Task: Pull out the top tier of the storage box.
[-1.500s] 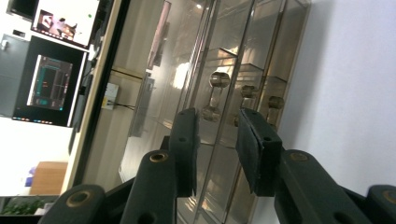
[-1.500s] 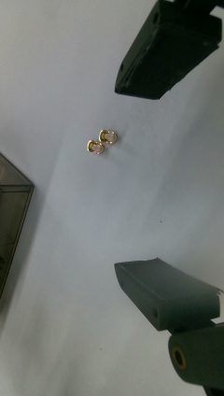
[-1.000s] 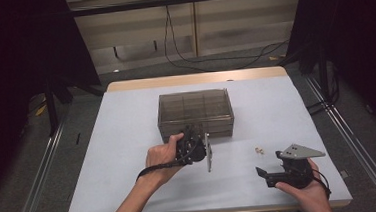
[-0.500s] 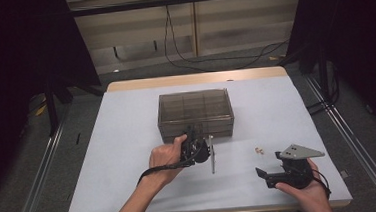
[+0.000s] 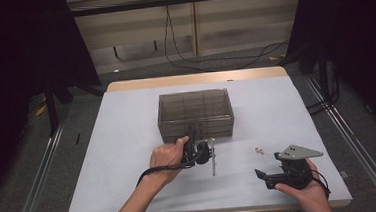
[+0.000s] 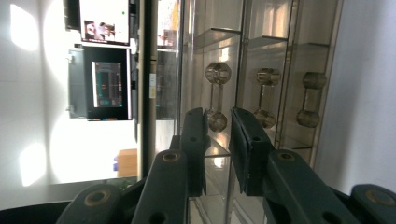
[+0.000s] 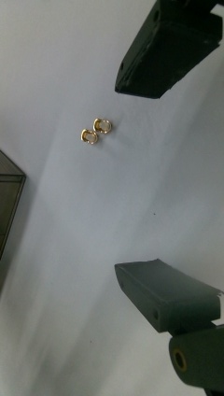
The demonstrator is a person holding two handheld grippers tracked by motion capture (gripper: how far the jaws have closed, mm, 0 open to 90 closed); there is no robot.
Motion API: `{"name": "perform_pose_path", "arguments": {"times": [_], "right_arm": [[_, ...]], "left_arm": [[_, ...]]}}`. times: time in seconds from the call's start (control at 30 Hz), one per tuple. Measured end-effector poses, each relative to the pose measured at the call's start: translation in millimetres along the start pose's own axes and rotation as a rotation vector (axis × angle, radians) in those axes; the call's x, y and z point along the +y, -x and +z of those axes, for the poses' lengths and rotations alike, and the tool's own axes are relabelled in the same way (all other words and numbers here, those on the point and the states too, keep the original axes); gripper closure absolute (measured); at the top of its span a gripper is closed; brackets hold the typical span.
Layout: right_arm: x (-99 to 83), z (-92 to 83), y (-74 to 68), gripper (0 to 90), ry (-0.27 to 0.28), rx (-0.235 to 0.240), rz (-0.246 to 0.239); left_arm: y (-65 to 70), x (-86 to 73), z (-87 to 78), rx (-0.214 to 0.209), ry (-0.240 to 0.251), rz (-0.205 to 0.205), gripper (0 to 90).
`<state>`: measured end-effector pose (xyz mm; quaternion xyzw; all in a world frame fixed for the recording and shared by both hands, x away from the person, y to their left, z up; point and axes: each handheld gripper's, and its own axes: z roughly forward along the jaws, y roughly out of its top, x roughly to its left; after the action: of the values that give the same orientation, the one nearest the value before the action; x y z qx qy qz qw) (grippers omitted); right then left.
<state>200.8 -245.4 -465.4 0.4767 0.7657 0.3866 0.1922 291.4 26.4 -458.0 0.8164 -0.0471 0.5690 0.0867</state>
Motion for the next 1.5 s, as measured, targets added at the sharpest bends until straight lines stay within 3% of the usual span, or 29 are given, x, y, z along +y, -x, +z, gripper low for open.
{"name": "perform_pose_path", "arguments": {"times": [0.07,0.4,0.57,0.73,0.9,1.5], "right_arm": [[-0.4,0.7,0.0,10.9,-0.011,0.01,-0.009],[-0.5,1.5,-1.5,10.9,-0.017,0.016,-0.008],[-0.6,1.7,-0.8,10.9,-0.02,0.019,-0.011],[-0.6,1.6,-0.9,10.9,-0.02,0.021,-0.013],[-0.8,1.5,-0.9,10.9,-0.018,0.021,-0.01],[-0.7,2.0,-1.3,10.8,-0.023,0.027,-0.012]], "left_arm": [[1.3,0.8,1.3,0.016,0.001,0.019,78.2],[4.5,4.0,4.5,0.049,-0.016,0.029,79.7],[5.5,3.9,5.7,0.048,-0.025,0.013,78.4],[6.6,4.5,6.3,0.047,-0.029,0.023,76.7],[6.2,5.0,6.7,0.063,-0.033,0.03,79.7],[7.7,4.3,1.7,0.054,-0.035,0.003,80.5]]}}
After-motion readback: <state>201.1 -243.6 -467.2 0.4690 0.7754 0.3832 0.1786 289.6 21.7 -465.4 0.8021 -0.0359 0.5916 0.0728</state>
